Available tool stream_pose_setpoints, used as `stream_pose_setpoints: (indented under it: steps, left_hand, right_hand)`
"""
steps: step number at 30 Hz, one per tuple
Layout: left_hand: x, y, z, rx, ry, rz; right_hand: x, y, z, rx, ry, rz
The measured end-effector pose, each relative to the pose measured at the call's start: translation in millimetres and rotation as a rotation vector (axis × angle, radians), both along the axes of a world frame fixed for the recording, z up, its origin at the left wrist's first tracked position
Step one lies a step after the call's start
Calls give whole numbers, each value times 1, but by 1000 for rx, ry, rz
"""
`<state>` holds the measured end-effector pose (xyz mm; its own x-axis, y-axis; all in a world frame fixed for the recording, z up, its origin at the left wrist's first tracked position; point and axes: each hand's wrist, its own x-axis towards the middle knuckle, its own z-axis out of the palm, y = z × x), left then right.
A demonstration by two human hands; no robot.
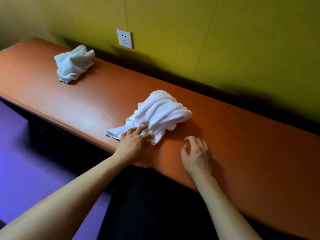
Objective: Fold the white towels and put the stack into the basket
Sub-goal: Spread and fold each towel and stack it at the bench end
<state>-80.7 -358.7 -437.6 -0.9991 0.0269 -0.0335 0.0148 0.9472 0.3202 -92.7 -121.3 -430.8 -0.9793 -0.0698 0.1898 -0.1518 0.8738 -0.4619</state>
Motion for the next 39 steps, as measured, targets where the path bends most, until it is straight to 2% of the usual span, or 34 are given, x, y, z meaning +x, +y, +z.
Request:
stream_pose_setpoints:
  steps: [6, 8, 10, 11, 13, 15, 16, 18, 21, 23, 27, 29, 31, 33, 36, 39]
  left_hand:
    - [17, 42, 14, 59, -165, -155]
    - [13, 47, 17, 218, -189, -64]
    - [2, 49, 26, 500, -134, 139]
    - [-5, 51, 29, 577, -90, 227]
    - [-17, 54, 37, 542, 62, 311]
    - [-27, 57, 43, 449, 190, 291]
    - [-32, 58, 45, 414, 177, 263]
    - [-41, 57, 46, 368, 34, 194]
    - [-49, 53, 37, 380, -118, 190]
    - [-51, 48, 32, 351, -75, 193]
    - [-47, 48, 29, 402, 16, 126]
    - [-41, 52, 35, 421, 38, 62]
    - [-35, 58, 44, 448, 6, 28]
    - [-31, 64, 56, 543, -67, 73]
    - [-29, 68, 65, 604, -93, 144]
    - [-30, 71, 71, 616, -63, 148]
  right_hand:
    - [-1, 49, 32, -40, 164, -109]
    - [-9, 58, 42, -38, 193, -115]
    - [-23, 62, 49, -56, 195, -106]
    - [-32, 63, 51, -76, 185, -93]
    - [-51, 62, 51, -96, 105, -46]
    - [-68, 57, 49, -101, -77, 36]
    - [-75, 54, 47, -98, -180, 81]
    - [-79, 46, 43, -120, -318, 151]
    - [-70, 41, 40, -115, -333, 146]
    - [-62, 46, 41, -108, -372, 183]
    - [-38, 59, 46, -287, -527, 267]
    - [-29, 60, 46, -332, -524, 255]
    - [-31, 61, 40, -424, -497, 94]
    - [-36, 64, 33, -433, -499, -67]
    - [-36, 67, 26, -434, -545, -15]
    - [-29, 71, 31, -373, -415, -7]
